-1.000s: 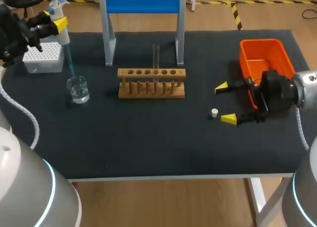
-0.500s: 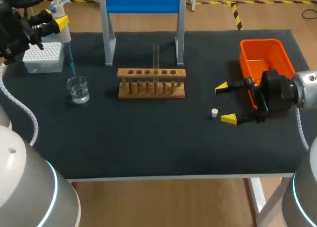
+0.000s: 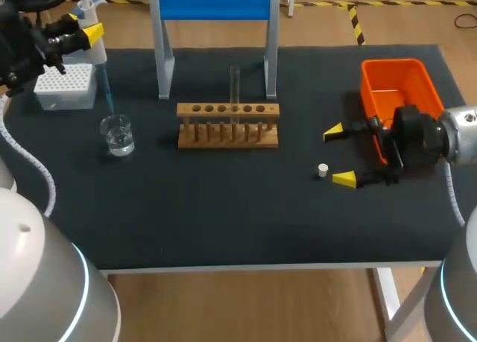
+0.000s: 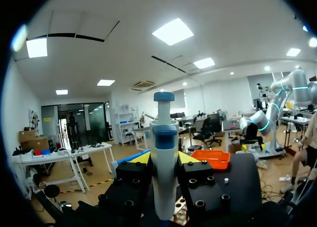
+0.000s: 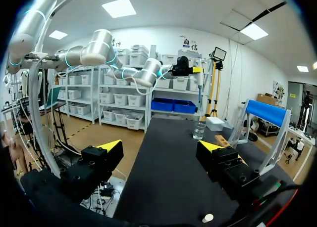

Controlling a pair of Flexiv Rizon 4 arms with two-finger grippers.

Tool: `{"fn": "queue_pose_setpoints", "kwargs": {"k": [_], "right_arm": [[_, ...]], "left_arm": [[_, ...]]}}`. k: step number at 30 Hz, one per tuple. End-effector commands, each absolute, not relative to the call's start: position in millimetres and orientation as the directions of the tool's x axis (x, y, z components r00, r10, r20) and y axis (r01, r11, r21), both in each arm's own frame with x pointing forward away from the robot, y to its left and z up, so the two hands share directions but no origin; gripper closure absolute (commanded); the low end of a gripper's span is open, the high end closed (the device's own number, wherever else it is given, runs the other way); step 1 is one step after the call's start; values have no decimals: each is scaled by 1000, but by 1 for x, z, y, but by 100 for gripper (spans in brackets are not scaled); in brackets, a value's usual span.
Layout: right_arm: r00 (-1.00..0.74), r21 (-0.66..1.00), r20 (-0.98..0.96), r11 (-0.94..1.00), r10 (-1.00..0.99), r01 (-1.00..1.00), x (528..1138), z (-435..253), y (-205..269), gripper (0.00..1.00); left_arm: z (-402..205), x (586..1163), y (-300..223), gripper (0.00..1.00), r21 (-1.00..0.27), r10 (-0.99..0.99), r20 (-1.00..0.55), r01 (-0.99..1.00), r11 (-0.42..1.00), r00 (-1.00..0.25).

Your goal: Invert the test tube, pick up the pipette, mount the tip to pipette, aspirate from beaker and dispense into the tube, eject the tip, return the pipette, and cap with the stopper.

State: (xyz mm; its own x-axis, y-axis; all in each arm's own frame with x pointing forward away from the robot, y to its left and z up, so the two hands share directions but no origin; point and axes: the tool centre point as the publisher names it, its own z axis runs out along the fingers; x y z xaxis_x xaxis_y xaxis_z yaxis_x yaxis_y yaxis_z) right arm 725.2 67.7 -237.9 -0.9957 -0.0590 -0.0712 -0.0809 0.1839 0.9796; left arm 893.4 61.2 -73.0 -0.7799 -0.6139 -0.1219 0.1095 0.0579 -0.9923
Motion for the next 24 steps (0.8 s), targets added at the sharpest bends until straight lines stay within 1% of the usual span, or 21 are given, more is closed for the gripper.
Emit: {"fn": "queue_pose_setpoints", "kwargs": {"k": [1,6,12,24], "right_arm": [[-996,979,-71,186,-60,-81,725,-237,67,0],[-996,979,-71,186,-60,-81,725,-237,67,0],[-996,954,-84,287,-5,-82,725,-236,104,0],[-998,933,-57,357,3,-52,727,-247,192,0]], "left_arm": [[-73,894,60,100,-992,-616,-123,111,58,-778],[-73,894,60,100,-992,-616,-123,111,58,-778],[-73,894,60,100,-992,-616,-123,111,58,-778],[-73,894,60,100,-992,-616,-123,111,58,-778]]}}
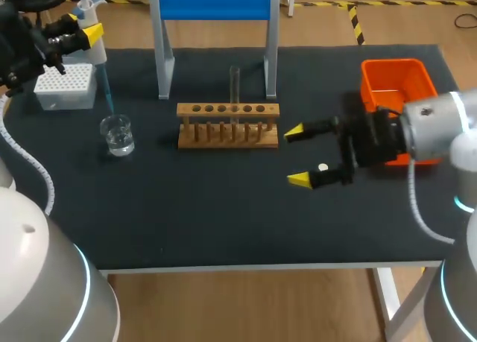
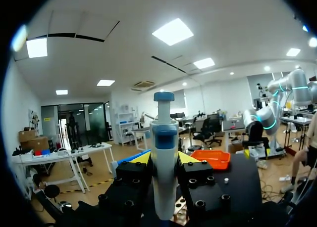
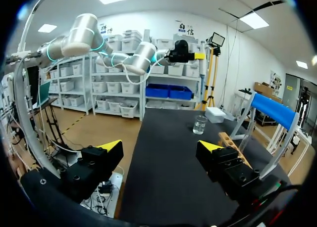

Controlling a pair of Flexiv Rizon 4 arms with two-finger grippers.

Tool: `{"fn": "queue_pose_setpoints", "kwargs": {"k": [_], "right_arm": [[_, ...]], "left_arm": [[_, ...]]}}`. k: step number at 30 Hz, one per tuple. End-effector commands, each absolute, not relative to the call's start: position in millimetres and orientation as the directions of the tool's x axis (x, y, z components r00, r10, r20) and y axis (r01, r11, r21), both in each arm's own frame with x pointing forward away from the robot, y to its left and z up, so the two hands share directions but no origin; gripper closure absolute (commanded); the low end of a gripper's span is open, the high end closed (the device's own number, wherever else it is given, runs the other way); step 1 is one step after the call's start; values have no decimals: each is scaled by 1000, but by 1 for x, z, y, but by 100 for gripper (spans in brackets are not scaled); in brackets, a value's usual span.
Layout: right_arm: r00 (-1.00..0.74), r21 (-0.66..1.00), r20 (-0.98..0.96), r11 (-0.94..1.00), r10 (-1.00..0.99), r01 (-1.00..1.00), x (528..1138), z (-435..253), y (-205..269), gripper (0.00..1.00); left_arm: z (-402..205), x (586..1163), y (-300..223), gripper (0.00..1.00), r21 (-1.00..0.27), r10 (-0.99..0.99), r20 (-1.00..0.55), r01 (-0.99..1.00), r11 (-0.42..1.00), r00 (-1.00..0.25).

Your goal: Invert the test tube, pick up the pipette, mount the tip to pipette, aspirate from beaker and dispense into the tube, eject the tip, return the pipette, and cap with the stopper.

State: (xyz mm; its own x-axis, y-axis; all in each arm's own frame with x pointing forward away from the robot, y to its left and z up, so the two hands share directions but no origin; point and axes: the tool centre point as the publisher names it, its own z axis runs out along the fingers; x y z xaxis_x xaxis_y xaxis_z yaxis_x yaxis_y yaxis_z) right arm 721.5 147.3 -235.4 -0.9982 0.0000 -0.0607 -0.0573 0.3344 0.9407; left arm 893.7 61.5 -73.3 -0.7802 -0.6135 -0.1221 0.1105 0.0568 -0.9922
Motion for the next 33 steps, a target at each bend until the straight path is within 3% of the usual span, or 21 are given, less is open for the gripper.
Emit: {"fn": "queue_pose_setpoints", "kwargs": {"k": [1,15,33], "right_arm": [[-998,927,-64,371,7,-57,727,-249,199,0],[-993,912,-83,408,79,-44,737,-255,286,0],[-969,875,-134,483,206,-19,764,-275,341,0]], "left_arm": [[-73,894,60,100,-992,-616,-123,111,58,-778],[-73,894,60,100,-992,-616,-123,111,58,-778],[-73,894,60,100,-992,-616,-123,111,58,-778]]}}
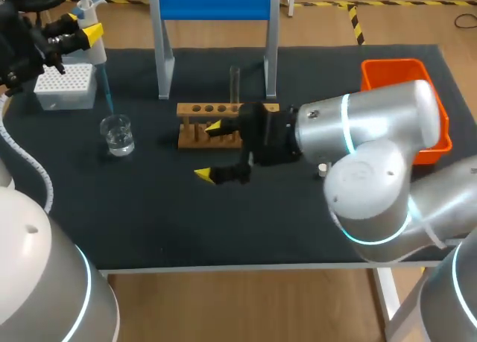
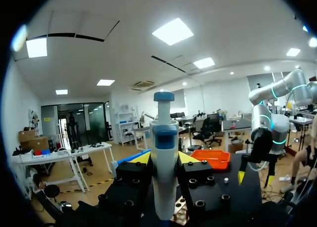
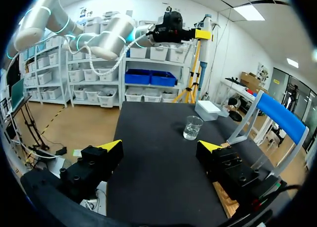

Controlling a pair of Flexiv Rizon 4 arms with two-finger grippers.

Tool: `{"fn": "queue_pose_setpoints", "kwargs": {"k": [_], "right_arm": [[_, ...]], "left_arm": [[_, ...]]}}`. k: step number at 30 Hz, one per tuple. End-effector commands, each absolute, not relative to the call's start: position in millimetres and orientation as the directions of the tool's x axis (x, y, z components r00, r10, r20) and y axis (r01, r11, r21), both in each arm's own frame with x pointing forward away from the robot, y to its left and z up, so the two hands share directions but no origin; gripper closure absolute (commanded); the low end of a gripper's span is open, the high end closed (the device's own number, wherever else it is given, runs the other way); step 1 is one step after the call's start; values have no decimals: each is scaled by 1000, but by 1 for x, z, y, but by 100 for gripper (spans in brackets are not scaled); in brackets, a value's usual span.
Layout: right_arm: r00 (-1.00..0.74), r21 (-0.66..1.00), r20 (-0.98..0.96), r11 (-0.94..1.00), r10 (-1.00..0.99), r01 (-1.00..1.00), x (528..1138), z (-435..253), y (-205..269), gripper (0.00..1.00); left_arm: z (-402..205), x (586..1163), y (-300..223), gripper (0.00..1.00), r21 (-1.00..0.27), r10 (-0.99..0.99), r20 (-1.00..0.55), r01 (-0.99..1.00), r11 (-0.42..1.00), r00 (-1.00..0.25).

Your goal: Invert the test tube, pick up the pipette, mount the tip to pipette, aspirate from beaker and dispense into the tube, eject the tip, return the pipette, and cap with the stopper.

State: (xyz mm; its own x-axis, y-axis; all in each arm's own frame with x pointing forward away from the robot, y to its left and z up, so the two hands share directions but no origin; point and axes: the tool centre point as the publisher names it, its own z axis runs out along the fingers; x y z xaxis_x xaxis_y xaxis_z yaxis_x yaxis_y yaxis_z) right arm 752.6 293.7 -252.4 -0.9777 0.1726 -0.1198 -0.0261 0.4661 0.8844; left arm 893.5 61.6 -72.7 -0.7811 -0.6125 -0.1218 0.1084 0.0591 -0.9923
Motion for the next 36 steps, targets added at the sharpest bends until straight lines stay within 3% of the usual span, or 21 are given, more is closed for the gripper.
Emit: {"fn": "queue_pose_setpoints", "kwargs": {"k": [1,36], "right_arm": [[-968,874,-136,486,211,-17,766,-276,344,0],[-947,874,-131,485,294,29,803,-305,374,0]], "left_arm": [[-73,894,60,100,-992,-616,-123,111,58,-778],[-73,894,60,100,-992,-616,-123,111,58,-778]]}}
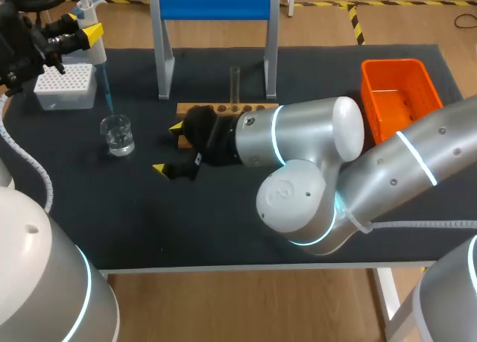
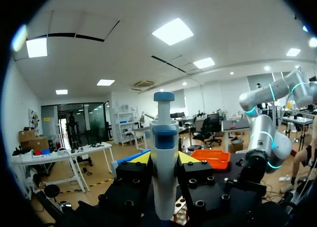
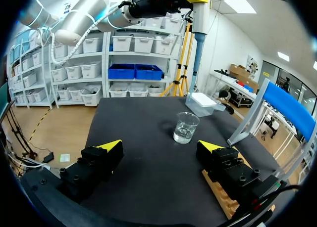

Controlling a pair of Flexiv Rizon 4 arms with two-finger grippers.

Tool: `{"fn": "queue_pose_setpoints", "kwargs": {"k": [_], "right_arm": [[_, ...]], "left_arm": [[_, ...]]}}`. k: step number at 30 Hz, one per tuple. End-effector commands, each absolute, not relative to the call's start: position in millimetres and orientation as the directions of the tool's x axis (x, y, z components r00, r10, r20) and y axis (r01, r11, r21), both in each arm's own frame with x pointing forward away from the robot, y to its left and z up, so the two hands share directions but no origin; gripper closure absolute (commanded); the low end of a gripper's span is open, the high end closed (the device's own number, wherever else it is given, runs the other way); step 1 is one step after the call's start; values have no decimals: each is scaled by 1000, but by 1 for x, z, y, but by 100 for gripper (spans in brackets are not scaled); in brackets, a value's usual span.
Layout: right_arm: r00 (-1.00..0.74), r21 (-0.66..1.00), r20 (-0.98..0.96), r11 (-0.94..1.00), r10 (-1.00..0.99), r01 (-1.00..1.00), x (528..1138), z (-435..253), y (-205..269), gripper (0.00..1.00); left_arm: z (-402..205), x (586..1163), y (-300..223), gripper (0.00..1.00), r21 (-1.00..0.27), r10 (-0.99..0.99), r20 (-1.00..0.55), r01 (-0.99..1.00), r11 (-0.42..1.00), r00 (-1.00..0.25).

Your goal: Invert the test tube, pick up the pipette, mount the tip to pipette, aspirate from beaker and dispense into the tube, eject the tip, return the pipette, and cap with the stopper.

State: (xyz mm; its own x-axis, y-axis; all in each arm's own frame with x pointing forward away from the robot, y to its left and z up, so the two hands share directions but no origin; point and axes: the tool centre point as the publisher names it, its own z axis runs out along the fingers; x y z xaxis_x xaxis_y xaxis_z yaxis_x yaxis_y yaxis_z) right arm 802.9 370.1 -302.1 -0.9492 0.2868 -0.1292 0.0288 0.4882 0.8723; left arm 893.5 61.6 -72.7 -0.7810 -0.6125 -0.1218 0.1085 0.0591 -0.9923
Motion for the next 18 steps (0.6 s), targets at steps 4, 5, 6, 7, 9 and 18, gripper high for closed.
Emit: {"fn": "queue_pose_setpoints", "kwargs": {"k": [4,5,6,7,9,18], "right_arm": [[-946,873,-130,486,298,33,804,-304,373,0],[-946,873,-130,486,298,33,804,-304,373,0],[-946,873,-130,486,298,33,804,-304,373,0],[-946,873,-130,486,298,33,804,-304,373,0],[-946,873,-130,486,298,33,804,-304,373,0],[-946,873,-130,486,298,33,804,-304,373,0]], "left_arm": [[-73,894,60,100,-992,-616,-123,111,58,-778],[-73,894,60,100,-992,-616,-123,111,58,-778],[-73,894,60,100,-992,-616,-123,111,58,-778],[-73,894,60,100,-992,-616,-123,111,58,-778],[-73,894,60,100,-992,-616,-123,111,58,-778],[-73,894,60,100,-992,-616,-123,111,58,-778]]}}
